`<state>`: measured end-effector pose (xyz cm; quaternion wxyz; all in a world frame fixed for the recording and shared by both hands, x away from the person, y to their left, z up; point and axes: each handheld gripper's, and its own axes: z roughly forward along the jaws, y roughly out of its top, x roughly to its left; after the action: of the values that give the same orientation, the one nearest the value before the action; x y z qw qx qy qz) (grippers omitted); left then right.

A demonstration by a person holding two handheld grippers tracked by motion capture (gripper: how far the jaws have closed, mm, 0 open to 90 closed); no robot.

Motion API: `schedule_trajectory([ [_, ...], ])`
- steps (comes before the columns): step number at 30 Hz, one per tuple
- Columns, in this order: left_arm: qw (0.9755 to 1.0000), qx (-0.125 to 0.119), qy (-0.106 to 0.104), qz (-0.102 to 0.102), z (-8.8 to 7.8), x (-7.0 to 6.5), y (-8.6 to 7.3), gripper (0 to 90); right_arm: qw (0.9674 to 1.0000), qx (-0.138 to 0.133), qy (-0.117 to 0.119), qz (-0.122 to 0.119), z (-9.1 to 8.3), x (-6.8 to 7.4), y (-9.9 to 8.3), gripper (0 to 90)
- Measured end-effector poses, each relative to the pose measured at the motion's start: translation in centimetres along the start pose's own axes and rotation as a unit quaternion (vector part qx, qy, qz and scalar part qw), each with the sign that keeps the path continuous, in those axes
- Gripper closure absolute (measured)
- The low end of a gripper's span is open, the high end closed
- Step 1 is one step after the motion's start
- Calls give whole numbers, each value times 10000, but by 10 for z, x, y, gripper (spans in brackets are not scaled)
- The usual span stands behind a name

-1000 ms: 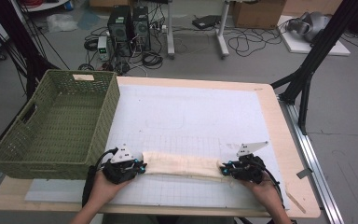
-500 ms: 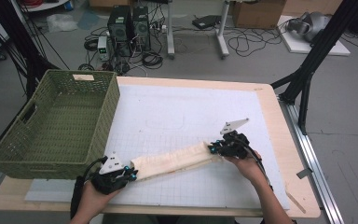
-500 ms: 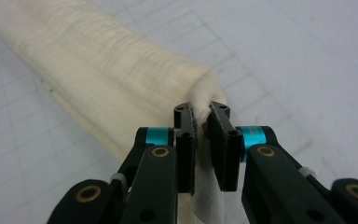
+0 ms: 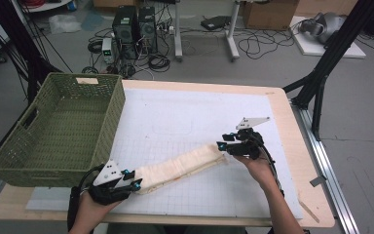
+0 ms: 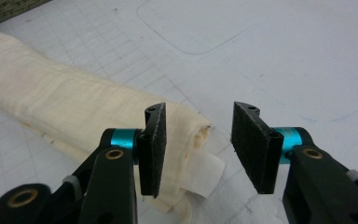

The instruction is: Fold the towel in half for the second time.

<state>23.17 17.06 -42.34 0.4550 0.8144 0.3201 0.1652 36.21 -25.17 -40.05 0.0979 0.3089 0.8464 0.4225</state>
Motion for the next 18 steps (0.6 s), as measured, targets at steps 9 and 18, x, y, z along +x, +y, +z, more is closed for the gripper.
schedule_trajectory([
  [9, 9999, 18, -30, 99, 16, -1, 8, 706, 9967, 733, 255, -242, 31, 21, -14, 709],
  [18, 9987, 508, -27, 24, 11, 0, -17, 708, 9963, 771, 264, -266, 29, 23, -22, 681],
])
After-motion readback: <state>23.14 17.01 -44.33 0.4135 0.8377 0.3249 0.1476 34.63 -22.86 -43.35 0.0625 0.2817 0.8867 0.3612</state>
